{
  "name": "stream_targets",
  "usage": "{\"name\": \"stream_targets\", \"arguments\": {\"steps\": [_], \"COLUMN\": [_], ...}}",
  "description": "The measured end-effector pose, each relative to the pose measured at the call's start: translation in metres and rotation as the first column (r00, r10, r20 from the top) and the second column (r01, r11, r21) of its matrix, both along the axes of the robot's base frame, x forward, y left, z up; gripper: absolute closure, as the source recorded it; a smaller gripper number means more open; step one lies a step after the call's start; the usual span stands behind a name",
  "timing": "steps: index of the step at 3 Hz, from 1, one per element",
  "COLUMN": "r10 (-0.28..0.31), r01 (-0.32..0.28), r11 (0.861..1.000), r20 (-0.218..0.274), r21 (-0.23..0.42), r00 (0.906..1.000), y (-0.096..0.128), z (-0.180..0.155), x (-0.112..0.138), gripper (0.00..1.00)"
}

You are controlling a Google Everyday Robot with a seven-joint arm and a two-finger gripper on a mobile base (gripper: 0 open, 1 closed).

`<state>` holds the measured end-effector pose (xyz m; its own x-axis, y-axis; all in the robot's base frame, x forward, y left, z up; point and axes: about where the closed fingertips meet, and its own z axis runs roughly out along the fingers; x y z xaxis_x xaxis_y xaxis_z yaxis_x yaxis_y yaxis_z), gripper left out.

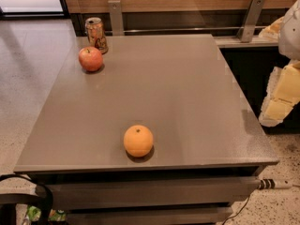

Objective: Move orange near orange can

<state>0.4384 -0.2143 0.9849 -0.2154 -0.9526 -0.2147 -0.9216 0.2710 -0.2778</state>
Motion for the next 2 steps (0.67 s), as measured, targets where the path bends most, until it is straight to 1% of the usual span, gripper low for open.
{"name": "stream_targets", "arguments": {"steps": [1, 2], "r10": [0.0, 0.023], "r01": [0.0, -0.023], "r11": [1.0, 0.998], "r20": [0.0, -0.005], "r21": [0.0, 0.057], "r00": [1.0, 0.9997], "y": [0.0, 0.0074], "z": [0.0, -0.0043], "x": [0.0, -0.004], "gripper": [0.0, 0.0]}}
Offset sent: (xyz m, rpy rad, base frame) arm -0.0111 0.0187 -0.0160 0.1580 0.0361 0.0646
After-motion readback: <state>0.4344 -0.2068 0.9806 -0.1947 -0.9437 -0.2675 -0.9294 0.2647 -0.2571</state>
